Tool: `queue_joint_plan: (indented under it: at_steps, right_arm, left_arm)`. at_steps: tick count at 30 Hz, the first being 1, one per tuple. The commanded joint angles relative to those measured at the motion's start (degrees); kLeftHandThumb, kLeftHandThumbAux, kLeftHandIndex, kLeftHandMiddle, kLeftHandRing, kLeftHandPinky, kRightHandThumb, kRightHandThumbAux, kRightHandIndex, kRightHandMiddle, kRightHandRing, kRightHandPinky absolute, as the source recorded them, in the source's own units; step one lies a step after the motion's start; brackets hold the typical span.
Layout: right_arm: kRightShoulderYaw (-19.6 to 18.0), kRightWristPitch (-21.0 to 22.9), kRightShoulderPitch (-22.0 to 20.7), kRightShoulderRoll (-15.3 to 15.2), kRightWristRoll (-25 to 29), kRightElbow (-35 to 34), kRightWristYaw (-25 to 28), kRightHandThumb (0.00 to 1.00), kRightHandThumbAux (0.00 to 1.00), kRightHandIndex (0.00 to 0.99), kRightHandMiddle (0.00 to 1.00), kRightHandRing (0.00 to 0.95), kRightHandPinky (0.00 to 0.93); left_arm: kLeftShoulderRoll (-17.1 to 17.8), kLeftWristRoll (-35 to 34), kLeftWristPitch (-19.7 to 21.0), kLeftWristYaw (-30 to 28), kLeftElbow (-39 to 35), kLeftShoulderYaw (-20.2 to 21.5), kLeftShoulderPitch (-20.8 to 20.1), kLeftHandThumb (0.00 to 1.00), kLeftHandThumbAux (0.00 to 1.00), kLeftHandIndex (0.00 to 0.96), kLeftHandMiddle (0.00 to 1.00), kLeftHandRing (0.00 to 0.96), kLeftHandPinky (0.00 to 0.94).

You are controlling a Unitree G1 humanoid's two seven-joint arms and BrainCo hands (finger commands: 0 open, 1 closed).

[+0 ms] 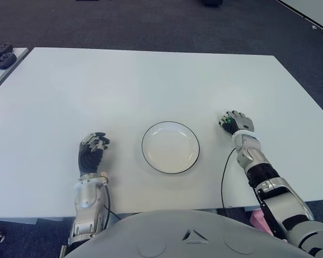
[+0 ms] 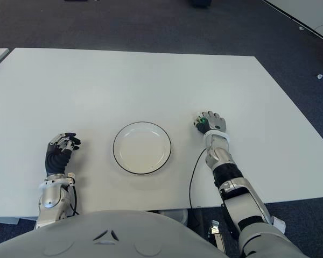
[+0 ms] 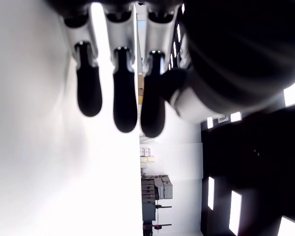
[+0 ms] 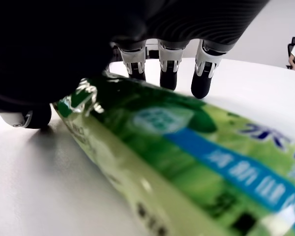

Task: Put the toothpaste on the table into the plate.

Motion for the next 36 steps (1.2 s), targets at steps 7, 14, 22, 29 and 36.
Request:
queue_joint_plan:
  at_steps: [7, 14, 22, 29, 36]
  right_arm:
    - [2.71, 0.59, 4.96, 3.35, 2.14, 7.82, -2.39, 0.641, 0.280, 0.000, 0.000, 0.000, 0.000]
    - [2.96, 0.99, 4.94, 3.60, 2.67, 8.13, -4.55, 0.691, 0.311, 0.002, 0.000, 0.000, 0.000]
    - [2.78, 1.07, 5.00, 3.70, 3.32, 8.03, -6.02, 0.709, 0.345, 0.050, 0.000, 0.000, 0.048]
    - [2.29, 0.41, 4.47, 3.88, 4.17, 9.42, -8.02, 0.713, 0.366, 0.092, 0.006, 0.015, 0.144]
    - [0.16, -0.41, 3.96, 5.25, 6.33, 11.09, -12.87, 0.797, 0.391, 0.378, 0.273, 0.291, 0.395]
  left_arm:
    - [-0.08, 0.18, 3.23, -0.24, -0.30, 0.09, 0.27, 0.709, 0.719, 0.431, 0.541, 0.512, 0.490]
    - [-0.11, 0.03, 3.77, -0.26, -0.52, 0.20, 0.12, 0.709, 0.719, 0.431, 0.539, 0.512, 0.492]
    - [-0.04, -0.02, 3.96, -0.26, -0.50, 0.33, -0.09, 0.708, 0.720, 0.430, 0.547, 0.520, 0.496]
    - [0.20, -0.26, 3.61, -0.55, -0.14, 0.51, -0.31, 0.708, 0.720, 0.430, 0.546, 0.518, 0.495]
    - [0.38, -0.28, 2.98, -0.54, 0.23, 0.70, -0.53, 0.708, 0.720, 0.431, 0.544, 0.517, 0.502]
